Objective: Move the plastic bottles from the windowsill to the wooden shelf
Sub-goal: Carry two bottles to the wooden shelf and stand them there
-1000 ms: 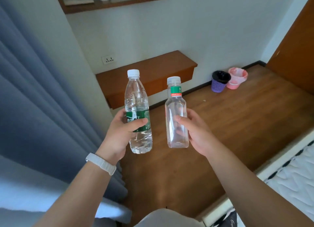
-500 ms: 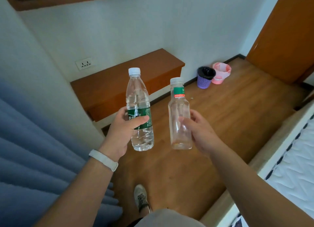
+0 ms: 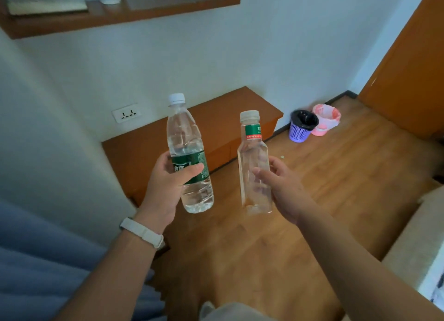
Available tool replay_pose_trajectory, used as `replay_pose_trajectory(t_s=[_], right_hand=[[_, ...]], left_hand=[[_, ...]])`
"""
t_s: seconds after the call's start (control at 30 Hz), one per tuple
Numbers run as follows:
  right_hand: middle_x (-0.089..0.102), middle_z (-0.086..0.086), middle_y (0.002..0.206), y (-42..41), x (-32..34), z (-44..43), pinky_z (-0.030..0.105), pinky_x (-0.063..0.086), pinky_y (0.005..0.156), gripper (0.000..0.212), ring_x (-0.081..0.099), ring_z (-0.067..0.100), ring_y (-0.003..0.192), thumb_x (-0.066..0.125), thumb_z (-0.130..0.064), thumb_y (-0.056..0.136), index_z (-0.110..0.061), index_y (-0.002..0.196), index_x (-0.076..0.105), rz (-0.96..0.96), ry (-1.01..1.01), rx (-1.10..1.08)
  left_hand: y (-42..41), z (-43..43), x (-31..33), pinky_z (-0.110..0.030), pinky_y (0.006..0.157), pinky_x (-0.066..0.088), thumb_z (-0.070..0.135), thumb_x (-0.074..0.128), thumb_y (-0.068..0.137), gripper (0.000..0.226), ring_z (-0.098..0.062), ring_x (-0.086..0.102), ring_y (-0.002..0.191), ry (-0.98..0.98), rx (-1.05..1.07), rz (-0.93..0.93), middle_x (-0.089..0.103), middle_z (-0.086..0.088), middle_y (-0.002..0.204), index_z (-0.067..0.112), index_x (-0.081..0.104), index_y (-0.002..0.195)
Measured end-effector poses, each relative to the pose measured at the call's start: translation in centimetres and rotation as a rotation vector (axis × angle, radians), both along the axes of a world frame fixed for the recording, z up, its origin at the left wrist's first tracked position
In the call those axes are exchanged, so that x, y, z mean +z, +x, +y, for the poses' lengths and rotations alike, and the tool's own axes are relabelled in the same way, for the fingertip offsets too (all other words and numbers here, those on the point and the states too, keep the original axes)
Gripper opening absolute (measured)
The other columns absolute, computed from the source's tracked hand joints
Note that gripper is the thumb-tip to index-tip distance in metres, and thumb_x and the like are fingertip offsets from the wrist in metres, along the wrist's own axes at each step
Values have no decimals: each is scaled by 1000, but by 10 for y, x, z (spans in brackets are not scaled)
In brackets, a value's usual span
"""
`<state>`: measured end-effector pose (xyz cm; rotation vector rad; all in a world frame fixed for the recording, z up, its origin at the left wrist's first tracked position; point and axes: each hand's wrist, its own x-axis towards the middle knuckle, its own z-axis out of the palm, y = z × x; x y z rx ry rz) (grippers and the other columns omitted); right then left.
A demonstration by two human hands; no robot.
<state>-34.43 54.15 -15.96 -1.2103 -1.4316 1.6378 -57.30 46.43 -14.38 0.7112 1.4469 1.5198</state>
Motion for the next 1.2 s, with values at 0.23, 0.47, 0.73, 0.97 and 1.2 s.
replay_pose_trajectory(t_s=[0.23,0.47,0.73,0.97,1.2], right_hand=[[70,-2,106,-31,-7,53,50,55,92,37,69,22,101,69,-39,84,-31,118,58,26,-27,-9],[69,3,112,-48,-28,138,52,54,92,51,69,24,102,69,-41,79,-25,125,55,79,-94,74],[69,-5,113,-67,-34,267,50,54,93,42,69,19,102,67,-44,87,-32,125,54,71,-138,278],[67,-5,117,-90,-40,343,52,55,91,65,69,21,103,70,-60,72,-33,128,51,54,-193,459],[66,-4,118,-143,-49,362,51,55,90,57,68,22,105,68,-52,77,-32,128,52,78,-235,606]], left_hand=[[-27,49,-4,-50,89,58,9,81,78,50,-23,71,101,9,40,21,73,0,110,18,62,124],[-37,121,-16,-54,91,56,9,82,78,50,-25,71,104,-52,93,49,74,0,110,20,62,123],[-32,211,-2,-40,78,60,21,85,66,62,-21,73,97,-134,240,106,74,3,108,23,62,123],[-32,252,2,-39,80,59,14,87,71,58,-16,71,99,-212,427,209,73,5,110,28,60,121],[-59,252,1,-29,78,56,11,82,77,53,-9,70,97,-295,525,287,71,9,108,32,58,120]])
